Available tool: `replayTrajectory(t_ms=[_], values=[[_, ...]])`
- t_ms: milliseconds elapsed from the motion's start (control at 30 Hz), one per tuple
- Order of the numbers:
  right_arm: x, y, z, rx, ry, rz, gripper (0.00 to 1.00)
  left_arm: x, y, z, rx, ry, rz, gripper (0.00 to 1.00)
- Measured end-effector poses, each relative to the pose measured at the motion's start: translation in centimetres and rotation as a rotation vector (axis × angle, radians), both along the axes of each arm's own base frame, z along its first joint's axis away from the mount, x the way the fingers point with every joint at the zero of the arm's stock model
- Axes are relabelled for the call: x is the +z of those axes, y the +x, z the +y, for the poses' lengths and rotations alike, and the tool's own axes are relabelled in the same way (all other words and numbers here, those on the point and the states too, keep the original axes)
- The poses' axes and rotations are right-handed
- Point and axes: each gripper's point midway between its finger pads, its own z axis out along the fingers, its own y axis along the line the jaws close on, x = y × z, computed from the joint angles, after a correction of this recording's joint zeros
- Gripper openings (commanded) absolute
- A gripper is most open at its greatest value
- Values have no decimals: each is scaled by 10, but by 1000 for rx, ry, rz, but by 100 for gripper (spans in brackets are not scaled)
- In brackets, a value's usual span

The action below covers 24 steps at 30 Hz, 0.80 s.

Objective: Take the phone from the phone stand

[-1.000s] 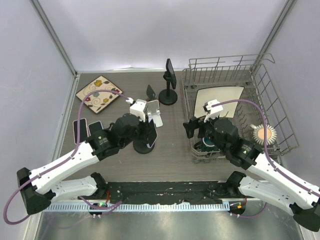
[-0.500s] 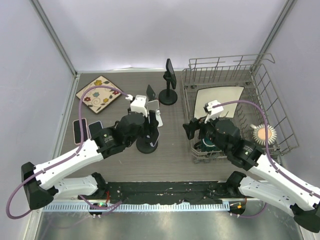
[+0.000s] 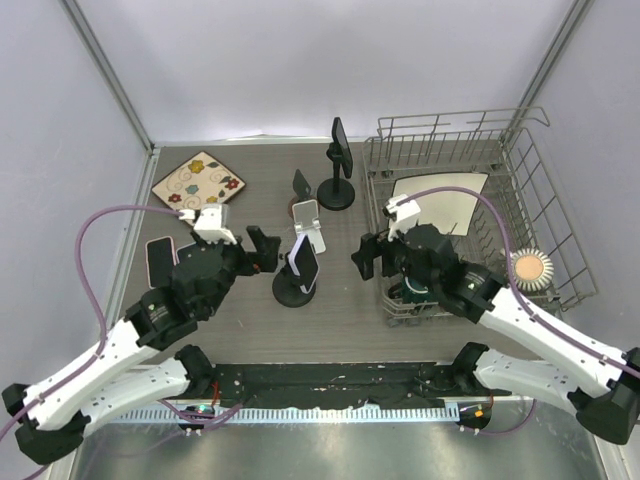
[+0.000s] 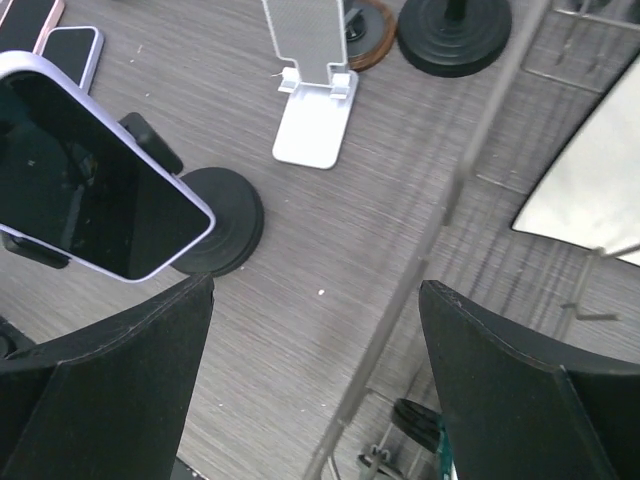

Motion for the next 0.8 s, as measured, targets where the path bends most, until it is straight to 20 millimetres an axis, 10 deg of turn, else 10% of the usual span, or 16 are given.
replayTrajectory(t_ms=[333,633,800], values=[[-12,-23,67,129,-57,54,89,-69,18,96,299,33,63,100],[8,-59,117,212,-75,-19,89,-97,18,87,252,48,162,100],[29,-71,140,202,-71,-77,89,-73,9,92,243,30,119,100]])
